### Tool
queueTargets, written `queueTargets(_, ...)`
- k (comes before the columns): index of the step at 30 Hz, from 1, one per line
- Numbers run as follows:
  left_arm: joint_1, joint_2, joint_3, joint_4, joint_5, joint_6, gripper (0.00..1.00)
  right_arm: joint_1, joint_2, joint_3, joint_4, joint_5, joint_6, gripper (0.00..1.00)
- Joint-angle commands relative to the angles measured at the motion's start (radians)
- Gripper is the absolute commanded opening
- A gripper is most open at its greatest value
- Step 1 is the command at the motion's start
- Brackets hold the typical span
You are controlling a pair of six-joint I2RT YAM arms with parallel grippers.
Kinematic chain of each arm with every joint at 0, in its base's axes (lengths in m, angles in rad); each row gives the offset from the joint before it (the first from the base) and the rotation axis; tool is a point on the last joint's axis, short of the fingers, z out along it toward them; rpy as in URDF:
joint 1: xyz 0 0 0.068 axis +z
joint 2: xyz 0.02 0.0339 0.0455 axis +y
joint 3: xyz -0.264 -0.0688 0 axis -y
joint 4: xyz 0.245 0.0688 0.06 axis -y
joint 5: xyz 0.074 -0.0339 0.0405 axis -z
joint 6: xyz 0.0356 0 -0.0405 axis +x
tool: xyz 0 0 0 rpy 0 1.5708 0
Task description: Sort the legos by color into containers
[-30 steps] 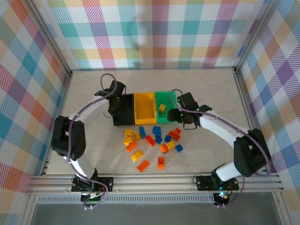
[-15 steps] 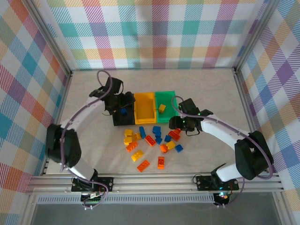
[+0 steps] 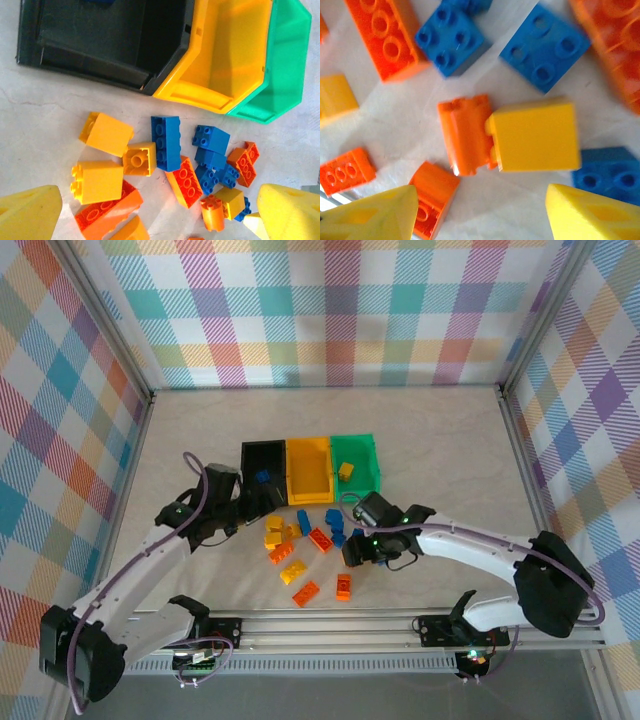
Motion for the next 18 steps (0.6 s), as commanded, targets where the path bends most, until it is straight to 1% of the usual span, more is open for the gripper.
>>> queueTargets(1,-0.006,-0.043,-0.021,-0.026,0.002,-0.009,1.0,0.089,0.013,-0.012,-0.038,-0.012,0.07,0.7)
queueTargets(4,-0.006,-0.042,-0.023,-0.043,-0.013,0.006,1.0,0.174,0.032,-0.016,-0.049,-0.025,0.111,0.73)
queueTargets(7,-0.006,-0.035,-0.039,-0.028,-0.01,0.002,1.0,0.224,0.076,-0.005,-0.048,-0.014,0.139,0.74)
queueTargets(12,-0.006,-0.019,-0.056,-0.005,0.007,-0.005,1.0,0.261,0.146,0.036,-0.015,0.003,0.165,0.75)
queueTargets(18,-0.006,-0.017,-0.061,-0.008,0.007,0.008,1.0,0.283,0.227,0.104,-0.035,0.063,0.18,0.75)
